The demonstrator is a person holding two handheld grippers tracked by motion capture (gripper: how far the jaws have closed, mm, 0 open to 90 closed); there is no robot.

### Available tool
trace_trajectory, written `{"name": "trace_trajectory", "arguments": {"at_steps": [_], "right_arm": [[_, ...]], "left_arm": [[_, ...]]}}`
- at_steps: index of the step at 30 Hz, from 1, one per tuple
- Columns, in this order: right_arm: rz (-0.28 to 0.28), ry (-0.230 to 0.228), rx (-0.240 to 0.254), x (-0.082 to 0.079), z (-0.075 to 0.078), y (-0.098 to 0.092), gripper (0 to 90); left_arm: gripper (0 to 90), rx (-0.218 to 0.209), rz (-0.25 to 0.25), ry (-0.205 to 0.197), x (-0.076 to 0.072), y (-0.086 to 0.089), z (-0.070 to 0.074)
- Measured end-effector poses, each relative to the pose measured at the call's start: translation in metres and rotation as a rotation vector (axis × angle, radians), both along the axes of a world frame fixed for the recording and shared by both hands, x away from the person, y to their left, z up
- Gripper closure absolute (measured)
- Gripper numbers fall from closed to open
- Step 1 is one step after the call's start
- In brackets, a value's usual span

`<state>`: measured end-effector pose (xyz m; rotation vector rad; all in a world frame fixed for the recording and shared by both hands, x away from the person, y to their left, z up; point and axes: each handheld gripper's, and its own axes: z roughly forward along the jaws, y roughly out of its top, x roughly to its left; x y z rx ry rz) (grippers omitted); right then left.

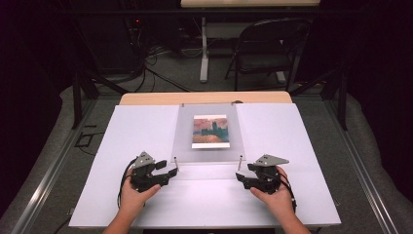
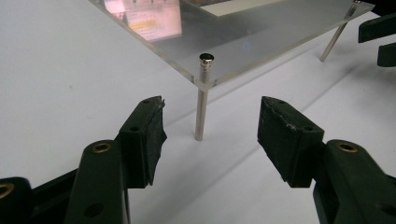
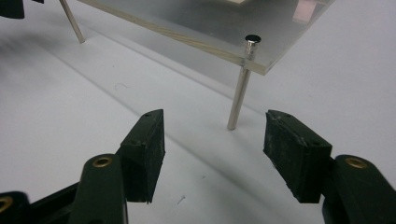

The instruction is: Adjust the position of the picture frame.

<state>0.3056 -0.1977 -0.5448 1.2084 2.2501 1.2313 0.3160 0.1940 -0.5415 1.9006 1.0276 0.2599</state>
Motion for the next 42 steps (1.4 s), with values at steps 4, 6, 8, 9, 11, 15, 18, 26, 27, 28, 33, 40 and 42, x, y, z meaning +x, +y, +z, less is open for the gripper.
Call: {"name": "trace_trajectory", "arguments": {"at_steps": [4, 6, 8, 9, 11, 15, 18, 26, 27, 28, 33, 40, 42], "right_arm": [[-0.005, 0.0, -0.005, -0.006, 0.001, -0.004, 37.3], [-0.008, 0.002, -0.004, -0.01, 0.001, -0.006, 37.3], [-0.008, 0.004, 0.001, -0.014, 0.002, -0.009, 37.4], [-0.015, 0.002, 0.007, -0.016, 0.002, -0.01, 37.3], [-0.018, -0.006, 0.014, -0.019, 0.003, -0.012, 37.3], [-0.032, -0.007, 0.016, -0.022, 0.004, -0.017, 37.4], [-0.042, -0.007, 0.019, -0.024, 0.007, -0.021, 37.6], [-0.087, -0.015, 0.022, -0.022, 0.011, -0.027, 39.0], [-0.087, -0.015, 0.022, -0.022, 0.011, -0.027, 39.0], [-0.09, -0.016, 0.022, -0.021, 0.011, -0.028, 38.2], [-0.107, -0.013, 0.02, -0.017, 0.014, -0.031, 33.8], [-0.109, -0.018, -0.017, 0.008, 0.025, -0.032, 37.8], [-0.114, -0.025, -0.032, 0.021, 0.029, -0.032, 37.8]], "left_arm": [[41.6, 0.001, 0.005, 0.008, -0.006, 0.004, 0.002], [42.8, -0.012, 0.007, 0.013, -0.009, 0.006, 0.002], [42.9, -0.003, 0.007, 0.009, -0.011, 0.008, 0.003], [42.9, -0.003, 0.013, 0.007, -0.012, 0.008, 0.003], [42.6, 0.0, 0.015, 0.009, -0.013, 0.01, 0.003], [40.8, 0.002, 0.023, 0.002, -0.013, 0.012, 0.004], [39.0, -0.009, 0.023, -0.015, -0.014, 0.013, 0.005], [37.6, -0.027, 0.06, -0.011, -0.013, 0.017, 0.008], [37.1, -0.027, 0.06, -0.011, -0.013, 0.017, 0.008], [37.1, -0.036, 0.067, -0.007, -0.012, 0.018, 0.009], [37.1, -0.057, 0.093, 0.004, -0.003, 0.023, 0.015], [36.4, -0.034, 0.119, -0.011, 0.038, 0.022, 0.031], [35.7, -0.043, 0.126, -0.014, 0.053, 0.019, 0.034]]}}
